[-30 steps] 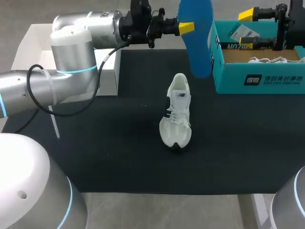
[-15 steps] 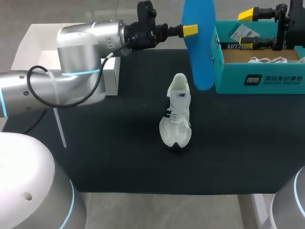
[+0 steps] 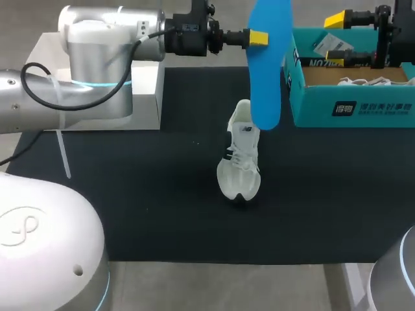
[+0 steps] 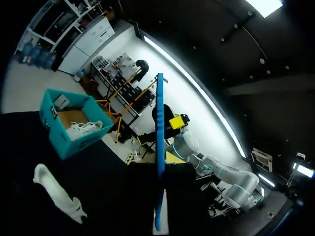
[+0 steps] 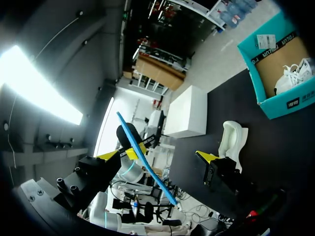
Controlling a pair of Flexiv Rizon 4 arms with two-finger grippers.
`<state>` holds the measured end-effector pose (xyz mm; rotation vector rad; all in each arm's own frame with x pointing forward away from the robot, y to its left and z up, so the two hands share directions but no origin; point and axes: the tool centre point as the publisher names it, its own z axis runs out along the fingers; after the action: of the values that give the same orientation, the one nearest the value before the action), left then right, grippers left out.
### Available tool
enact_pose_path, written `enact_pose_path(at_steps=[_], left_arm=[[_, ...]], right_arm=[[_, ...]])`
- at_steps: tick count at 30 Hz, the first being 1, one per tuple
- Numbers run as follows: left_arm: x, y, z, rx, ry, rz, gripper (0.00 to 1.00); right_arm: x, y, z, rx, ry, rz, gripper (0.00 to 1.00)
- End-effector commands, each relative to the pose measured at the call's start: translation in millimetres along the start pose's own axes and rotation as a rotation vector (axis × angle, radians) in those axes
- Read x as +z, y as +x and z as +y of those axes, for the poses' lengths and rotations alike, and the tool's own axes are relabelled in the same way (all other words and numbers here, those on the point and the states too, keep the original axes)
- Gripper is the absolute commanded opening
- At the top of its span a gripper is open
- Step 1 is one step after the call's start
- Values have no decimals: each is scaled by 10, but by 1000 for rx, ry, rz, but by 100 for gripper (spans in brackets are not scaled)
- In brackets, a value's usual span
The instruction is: Take the shoe out of the shoebox, open the shoe tongue, remove and reinsert the insole, then place the shoe into the shoebox
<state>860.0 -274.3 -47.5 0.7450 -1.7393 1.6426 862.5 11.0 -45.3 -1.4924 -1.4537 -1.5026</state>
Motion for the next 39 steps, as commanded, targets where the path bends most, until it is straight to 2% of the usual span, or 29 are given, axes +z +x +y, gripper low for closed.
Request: enact_pose_path(at_steps=[1,2,4,24,28,31,34,36,39], left_arm=[[43,-47,-10,-367,-12,10,0],[16,-49,-14,-429,16,74,0],[-6,-40,-20,-506,1,186,0],[-6,-40,-20,-506,1,186,0],[-20,-165,-31,-603,39,132,0],[-31,-213,-35,-660,48,143,0],[-39,-259,-28,-675,64,136,0],[-38,-273,-20,-675,61,136,0],[-23,-289,-4,-677,52,133,0]], right_arm=[[12,-2,1,0,-1,-1,100],[12,-2,1,0,-1,-1,100],[12,-2,1,0,-1,-1,100],[12,-2,1,0,-1,-1,100],[12,-2,1,0,-1,-1,100],[12,-2,1,0,-1,-1,100],[-53,239,97,4,1,-187,100],[-81,369,147,8,-23,-297,100],[-72,524,196,11,-16,-456,100]])
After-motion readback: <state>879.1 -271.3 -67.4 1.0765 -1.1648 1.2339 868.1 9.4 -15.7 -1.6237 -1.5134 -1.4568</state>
